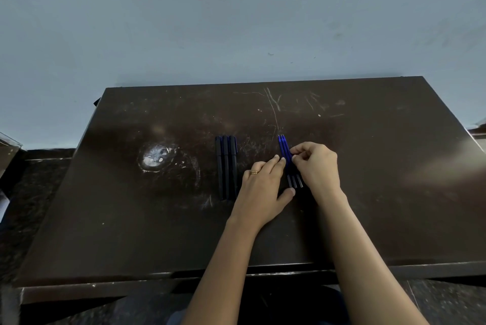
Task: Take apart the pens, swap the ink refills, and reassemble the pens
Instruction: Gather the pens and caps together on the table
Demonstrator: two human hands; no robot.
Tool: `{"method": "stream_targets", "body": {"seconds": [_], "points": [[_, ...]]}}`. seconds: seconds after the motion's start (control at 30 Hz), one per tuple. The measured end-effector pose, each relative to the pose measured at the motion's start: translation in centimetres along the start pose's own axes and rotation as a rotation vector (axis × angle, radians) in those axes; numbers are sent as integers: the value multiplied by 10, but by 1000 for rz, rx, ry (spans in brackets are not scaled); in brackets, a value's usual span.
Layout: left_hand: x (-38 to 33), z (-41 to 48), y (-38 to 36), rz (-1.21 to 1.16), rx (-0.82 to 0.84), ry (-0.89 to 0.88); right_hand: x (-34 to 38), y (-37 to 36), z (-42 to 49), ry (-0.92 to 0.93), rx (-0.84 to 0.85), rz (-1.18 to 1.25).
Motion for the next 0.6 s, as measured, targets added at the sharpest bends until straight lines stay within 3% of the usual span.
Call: {"method": "stream_targets", "body": {"seconds": [0.6], "points": [[-1,1,-4,33,-18,3,-4,-5,1,-32,25,53]]}}
Point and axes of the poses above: each hand's wrist, its own z-axis towards the middle knuckle, its own y-axis out of the back of the hand, x = y × z, the point moved 9 cm from there along z, towards the middle knuckle, and after that the axes turned 3 degrees about -z, right-handed, at the moved point
